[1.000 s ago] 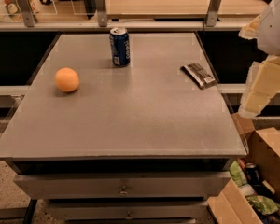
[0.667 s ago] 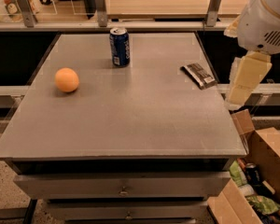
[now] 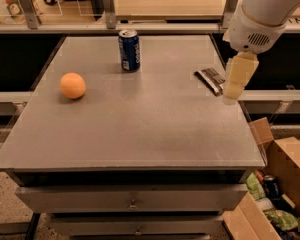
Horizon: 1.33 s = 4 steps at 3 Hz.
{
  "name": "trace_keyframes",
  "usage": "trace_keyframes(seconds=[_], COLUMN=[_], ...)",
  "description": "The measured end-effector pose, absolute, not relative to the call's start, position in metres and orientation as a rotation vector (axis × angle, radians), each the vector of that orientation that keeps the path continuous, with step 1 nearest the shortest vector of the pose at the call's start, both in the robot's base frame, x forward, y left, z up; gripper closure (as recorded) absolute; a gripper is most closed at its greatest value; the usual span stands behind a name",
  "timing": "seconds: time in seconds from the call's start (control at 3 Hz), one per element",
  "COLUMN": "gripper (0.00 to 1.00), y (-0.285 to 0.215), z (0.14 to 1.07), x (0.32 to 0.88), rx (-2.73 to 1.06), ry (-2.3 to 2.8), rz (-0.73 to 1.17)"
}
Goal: Move rxbar chocolate near pepsi can
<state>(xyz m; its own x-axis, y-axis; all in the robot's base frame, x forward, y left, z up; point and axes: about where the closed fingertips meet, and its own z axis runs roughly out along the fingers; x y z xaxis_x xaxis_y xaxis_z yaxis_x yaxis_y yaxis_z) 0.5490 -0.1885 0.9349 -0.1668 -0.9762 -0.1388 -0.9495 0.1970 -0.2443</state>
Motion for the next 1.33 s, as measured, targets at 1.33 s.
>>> trace_keyframes(seconds=[1.33], gripper=[0.0], y=[-0.213], z=[0.852], x=[0.654], rx=[-1.764], ry=[2.237], rz=[-0.007])
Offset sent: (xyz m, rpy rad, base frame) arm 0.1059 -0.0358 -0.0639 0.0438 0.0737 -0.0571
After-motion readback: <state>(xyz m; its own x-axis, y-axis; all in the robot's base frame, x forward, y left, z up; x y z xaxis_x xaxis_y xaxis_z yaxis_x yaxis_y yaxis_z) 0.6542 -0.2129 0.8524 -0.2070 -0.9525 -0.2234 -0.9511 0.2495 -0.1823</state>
